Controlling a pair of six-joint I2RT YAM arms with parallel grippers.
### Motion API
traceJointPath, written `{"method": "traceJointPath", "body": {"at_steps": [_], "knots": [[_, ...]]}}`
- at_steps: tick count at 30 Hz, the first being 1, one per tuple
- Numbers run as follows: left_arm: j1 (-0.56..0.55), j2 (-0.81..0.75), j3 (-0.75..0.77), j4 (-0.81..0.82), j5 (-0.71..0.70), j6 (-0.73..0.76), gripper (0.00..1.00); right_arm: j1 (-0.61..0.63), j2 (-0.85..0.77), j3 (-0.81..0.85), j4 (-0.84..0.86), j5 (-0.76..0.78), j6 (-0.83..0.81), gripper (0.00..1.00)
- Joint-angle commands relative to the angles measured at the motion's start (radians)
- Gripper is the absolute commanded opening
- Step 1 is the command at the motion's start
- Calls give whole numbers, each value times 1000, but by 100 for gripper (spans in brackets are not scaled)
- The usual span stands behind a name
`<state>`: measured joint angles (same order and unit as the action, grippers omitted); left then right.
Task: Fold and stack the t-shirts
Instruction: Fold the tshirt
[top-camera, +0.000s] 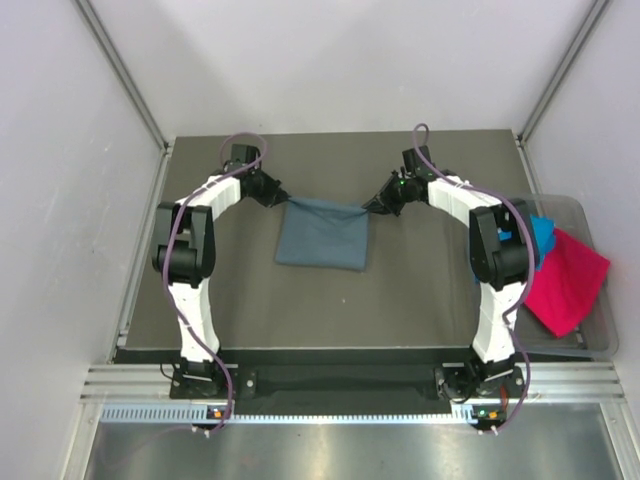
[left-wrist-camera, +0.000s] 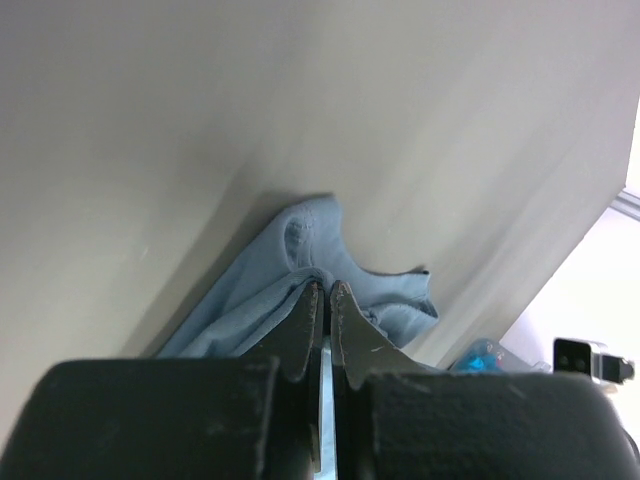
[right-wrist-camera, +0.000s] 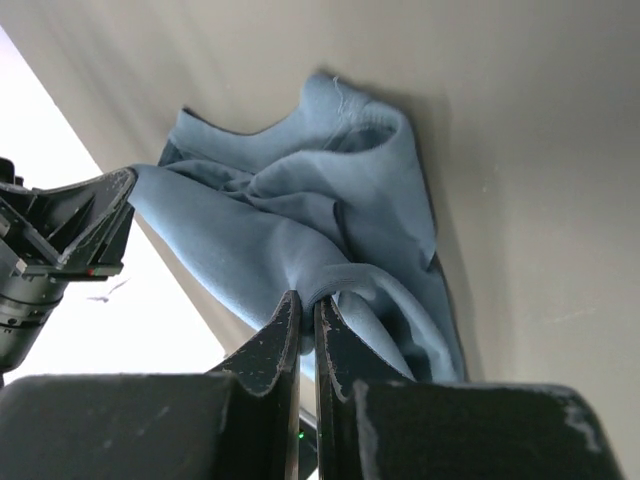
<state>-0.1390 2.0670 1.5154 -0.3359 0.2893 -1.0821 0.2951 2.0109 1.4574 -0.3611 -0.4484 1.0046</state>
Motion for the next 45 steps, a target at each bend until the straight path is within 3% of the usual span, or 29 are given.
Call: {"method": "traceJointPath", "body": {"at_steps": [1, 5, 7, 10, 12, 16, 18, 19, 20, 24, 26, 30, 33, 34, 35, 36, 40, 45], "knots": [[10, 28, 68, 71, 10, 21, 0, -30, 37, 57, 51, -55, -17, 3], [12, 79, 114, 40, 5, 30, 0, -45, 100, 102, 108, -111, -43, 13], [15, 123, 158, 35, 13, 66, 0, -65, 144, 132, 116, -116, -61, 24], [19, 210, 312, -9, 54, 205, 16, -111, 201, 214, 90, -99, -141, 37], [21, 257, 500, -177, 35, 330, 21, -149, 229, 323, -19, -82, -243, 39], [19, 179, 505, -248, 11, 465, 35, -157, 148, 364, -101, 5, -395, 52], [18, 121, 464, -267, -19, 490, 36, -137, 86, 327, -87, -22, -434, 76], [19, 51, 392, -253, -18, 496, 36, -126, 65, 298, -64, -45, -442, 99], [19, 12, 344, -226, 2, 493, 36, -114, 46, 237, -17, -70, -442, 100], [0, -139, 33, -1, 198, 412, 31, -6, -27, 127, 79, -131, -460, 100], [-26, -176, -38, 105, 229, 366, 29, 27, -35, 88, 141, -154, -422, 100], [-40, -186, -231, 383, 318, 208, 19, 67, -23, -41, 481, -185, -215, 100], [-40, -148, -259, 514, 332, 173, 11, 79, 40, -94, 643, -207, -86, 81], [-40, -118, -256, 543, 343, 169, 10, 79, 57, -127, 782, -207, -17, 50], [-40, -99, -254, 617, 349, 162, 9, 79, 93, -138, 833, -208, 18, 34], [-39, -58, -244, 645, 353, 143, 7, 78, 116, -149, 922, -208, 46, 28], [-34, 51, -178, 710, 361, 122, 4, 76, 204, -120, 991, -213, 91, 24], [-24, 178, -117, 784, 369, 85, 3, 39, 268, -101, 964, -199, 72, 23]]}}
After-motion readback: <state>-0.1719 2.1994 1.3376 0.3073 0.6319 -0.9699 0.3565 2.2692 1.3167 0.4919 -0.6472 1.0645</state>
